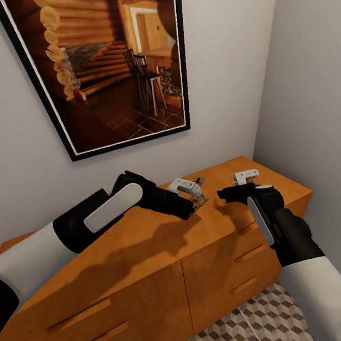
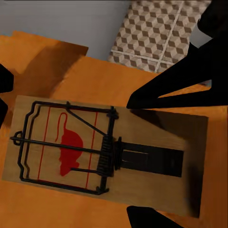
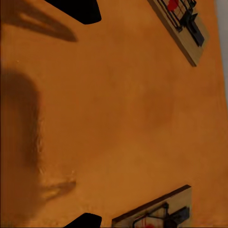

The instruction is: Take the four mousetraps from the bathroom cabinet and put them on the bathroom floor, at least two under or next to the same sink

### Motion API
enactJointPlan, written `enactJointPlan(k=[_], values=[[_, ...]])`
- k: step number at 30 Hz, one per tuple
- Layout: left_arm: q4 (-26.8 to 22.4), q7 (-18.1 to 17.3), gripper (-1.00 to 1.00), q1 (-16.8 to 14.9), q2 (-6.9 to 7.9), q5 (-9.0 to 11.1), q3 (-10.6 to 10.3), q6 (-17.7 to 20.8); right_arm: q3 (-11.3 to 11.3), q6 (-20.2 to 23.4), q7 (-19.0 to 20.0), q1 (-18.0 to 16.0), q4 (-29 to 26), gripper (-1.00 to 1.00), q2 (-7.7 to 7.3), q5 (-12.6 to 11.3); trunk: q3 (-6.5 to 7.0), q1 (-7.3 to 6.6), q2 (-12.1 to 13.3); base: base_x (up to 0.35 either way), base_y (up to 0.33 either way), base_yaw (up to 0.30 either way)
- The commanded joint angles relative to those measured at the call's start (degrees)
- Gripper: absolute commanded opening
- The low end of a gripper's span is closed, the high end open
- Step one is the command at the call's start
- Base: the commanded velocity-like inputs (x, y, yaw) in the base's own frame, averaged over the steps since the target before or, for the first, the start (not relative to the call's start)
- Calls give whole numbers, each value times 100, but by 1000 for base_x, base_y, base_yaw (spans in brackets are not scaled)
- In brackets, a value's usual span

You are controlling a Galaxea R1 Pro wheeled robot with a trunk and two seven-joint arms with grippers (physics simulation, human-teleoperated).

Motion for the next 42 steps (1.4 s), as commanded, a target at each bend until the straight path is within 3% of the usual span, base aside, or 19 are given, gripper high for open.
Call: enactJointPlan(k=[1,4,10,16,27,37,42], values=[[26,42,-100,25,-29,93,24,-36,-31,-6,2,-4,-16,100,-32,14,-6,0,-3,0,0,0],[-41,28,-100,122,-126,129,45,-23,-61,-23,3,-14,80,100,19,-74,-6,0,-3,0,0,0],[-98,13,-100,316,36,21,-151,0,132,81,5,108,101,100,161,-105,-6,0,-3,0,0,0],[-102,15,-100,511,49,-71,-164,2,310,87,-3,119,92,100,160,-91,-6,0,-3,0,0,0],[-138,16,-100,853,54,-70,-163,8,310,88,-40,120,11,100,130,-79,-6,0,-3,0,0,0],[-154,16,-100,853,50,-63,-139,11,310,88,-39,120,-5,100,134,-81,-6,0,-3,0,0,0],[-170,16,-100,853,50,-63,-138,11,310,88,-39,120,-5,100,134,-81,84,-110,197,0,0,0]])
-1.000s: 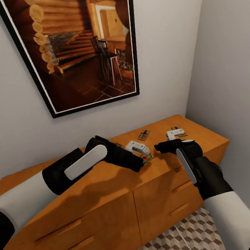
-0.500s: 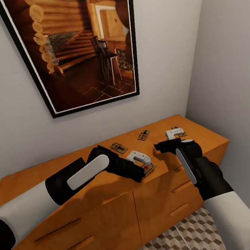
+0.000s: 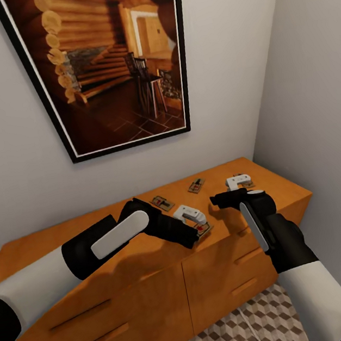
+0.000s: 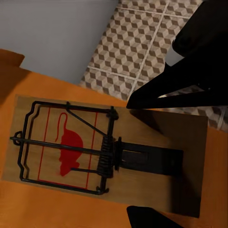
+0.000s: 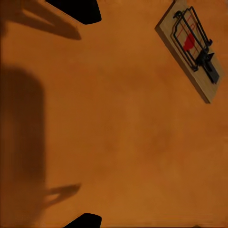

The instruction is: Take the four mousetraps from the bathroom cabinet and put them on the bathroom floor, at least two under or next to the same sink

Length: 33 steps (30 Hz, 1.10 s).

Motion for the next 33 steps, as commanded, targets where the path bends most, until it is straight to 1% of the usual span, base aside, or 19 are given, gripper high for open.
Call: enactJointPlan(k=[1,15,24,26,27,31,33], values=[[-8,42,-100,-8,3,45,-9,0,2,27,-3,-4,-5,100,1,1,13,-23,38,0,0,0],[-10,43,-100,-8,-5,45,-9,0,2,27,-3,-4,-5,100,-4,1,264,-330,600,0,0,0],[-6,49,-100,-8,-2,39,-9,2,-25,26,-28,-4,-7,100,-67,12,425,-528,961,0,0,0],[-4,52,-100,-8,0,38,-9,1,-33,22,-33,-4,-10,100,-126,17,461,-572,1041,0,0,0],[-3,57,-100,-8,2,37,-9,4,-40,14,-38,-4,-12,100,-180,18,479,-594,1081,0,0,0],[9,72,-100,-8,3,27,-9,8,-90,-64,-111,-4,-25,100,-282,21,551,-682,1242,0,0,0],[8,86,-100,-8,-1,22,-3,9,-191,-103,-274,-4,-44,100,-316,21,587,-725,1322,0,0,0]])
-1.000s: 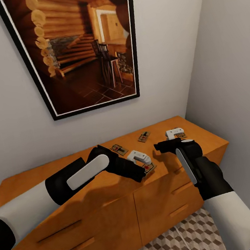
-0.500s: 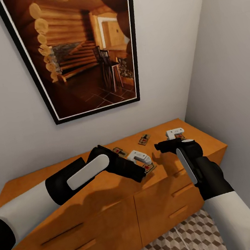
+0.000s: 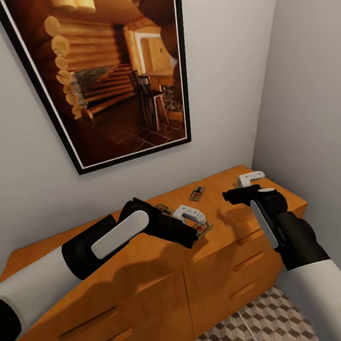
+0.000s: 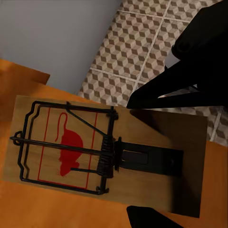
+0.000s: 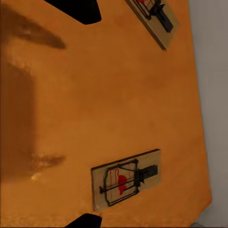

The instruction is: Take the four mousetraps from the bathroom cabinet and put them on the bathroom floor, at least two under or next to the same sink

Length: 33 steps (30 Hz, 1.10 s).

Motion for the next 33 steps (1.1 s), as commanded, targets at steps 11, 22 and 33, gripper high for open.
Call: enactJointPlan(k=[11,22,33], values=[[-9,1512,-100,-8,-375,53,677,-576,-176,-229,-872,-5,-55,100,-22,-14,192,-242,439,0,0,0],[-16,6122,-100,0,-1692,887,919,-952,-140,-340,-895,-5,-47,100,32,-24,389,-484,880,0,0,0],[-127,7217,-100,1,-1790,1551,409,-2232,-141,-341,-885,-5,-43,100,36,-26,533,-659,1201,0,0,0]])
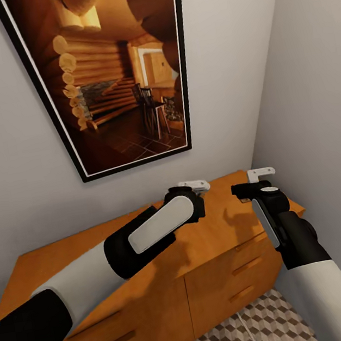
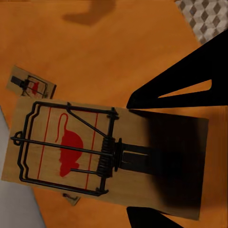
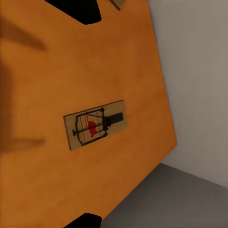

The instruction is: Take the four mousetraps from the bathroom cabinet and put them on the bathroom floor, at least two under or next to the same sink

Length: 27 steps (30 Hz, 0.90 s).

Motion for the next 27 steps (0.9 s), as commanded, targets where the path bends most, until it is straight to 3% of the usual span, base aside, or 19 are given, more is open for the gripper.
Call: enactJointPlan(k=[1,11,27], values=[[-14,47,-100,-8,-2,30,-30,76,8,31,-25,-5,-4,100,-1,0,-7,1,-5,0,0,0],[-83,51,-100,14,-5,60,-310,-32,10,31,-19,-5,17,100,-1,-7,-7,1,-5,-35,0,0],[-86,50,-100,14,3,158,-333,-108,11,31,-13,-5,18,100,-6,-8,-7,1,-5,-314,0,0]])
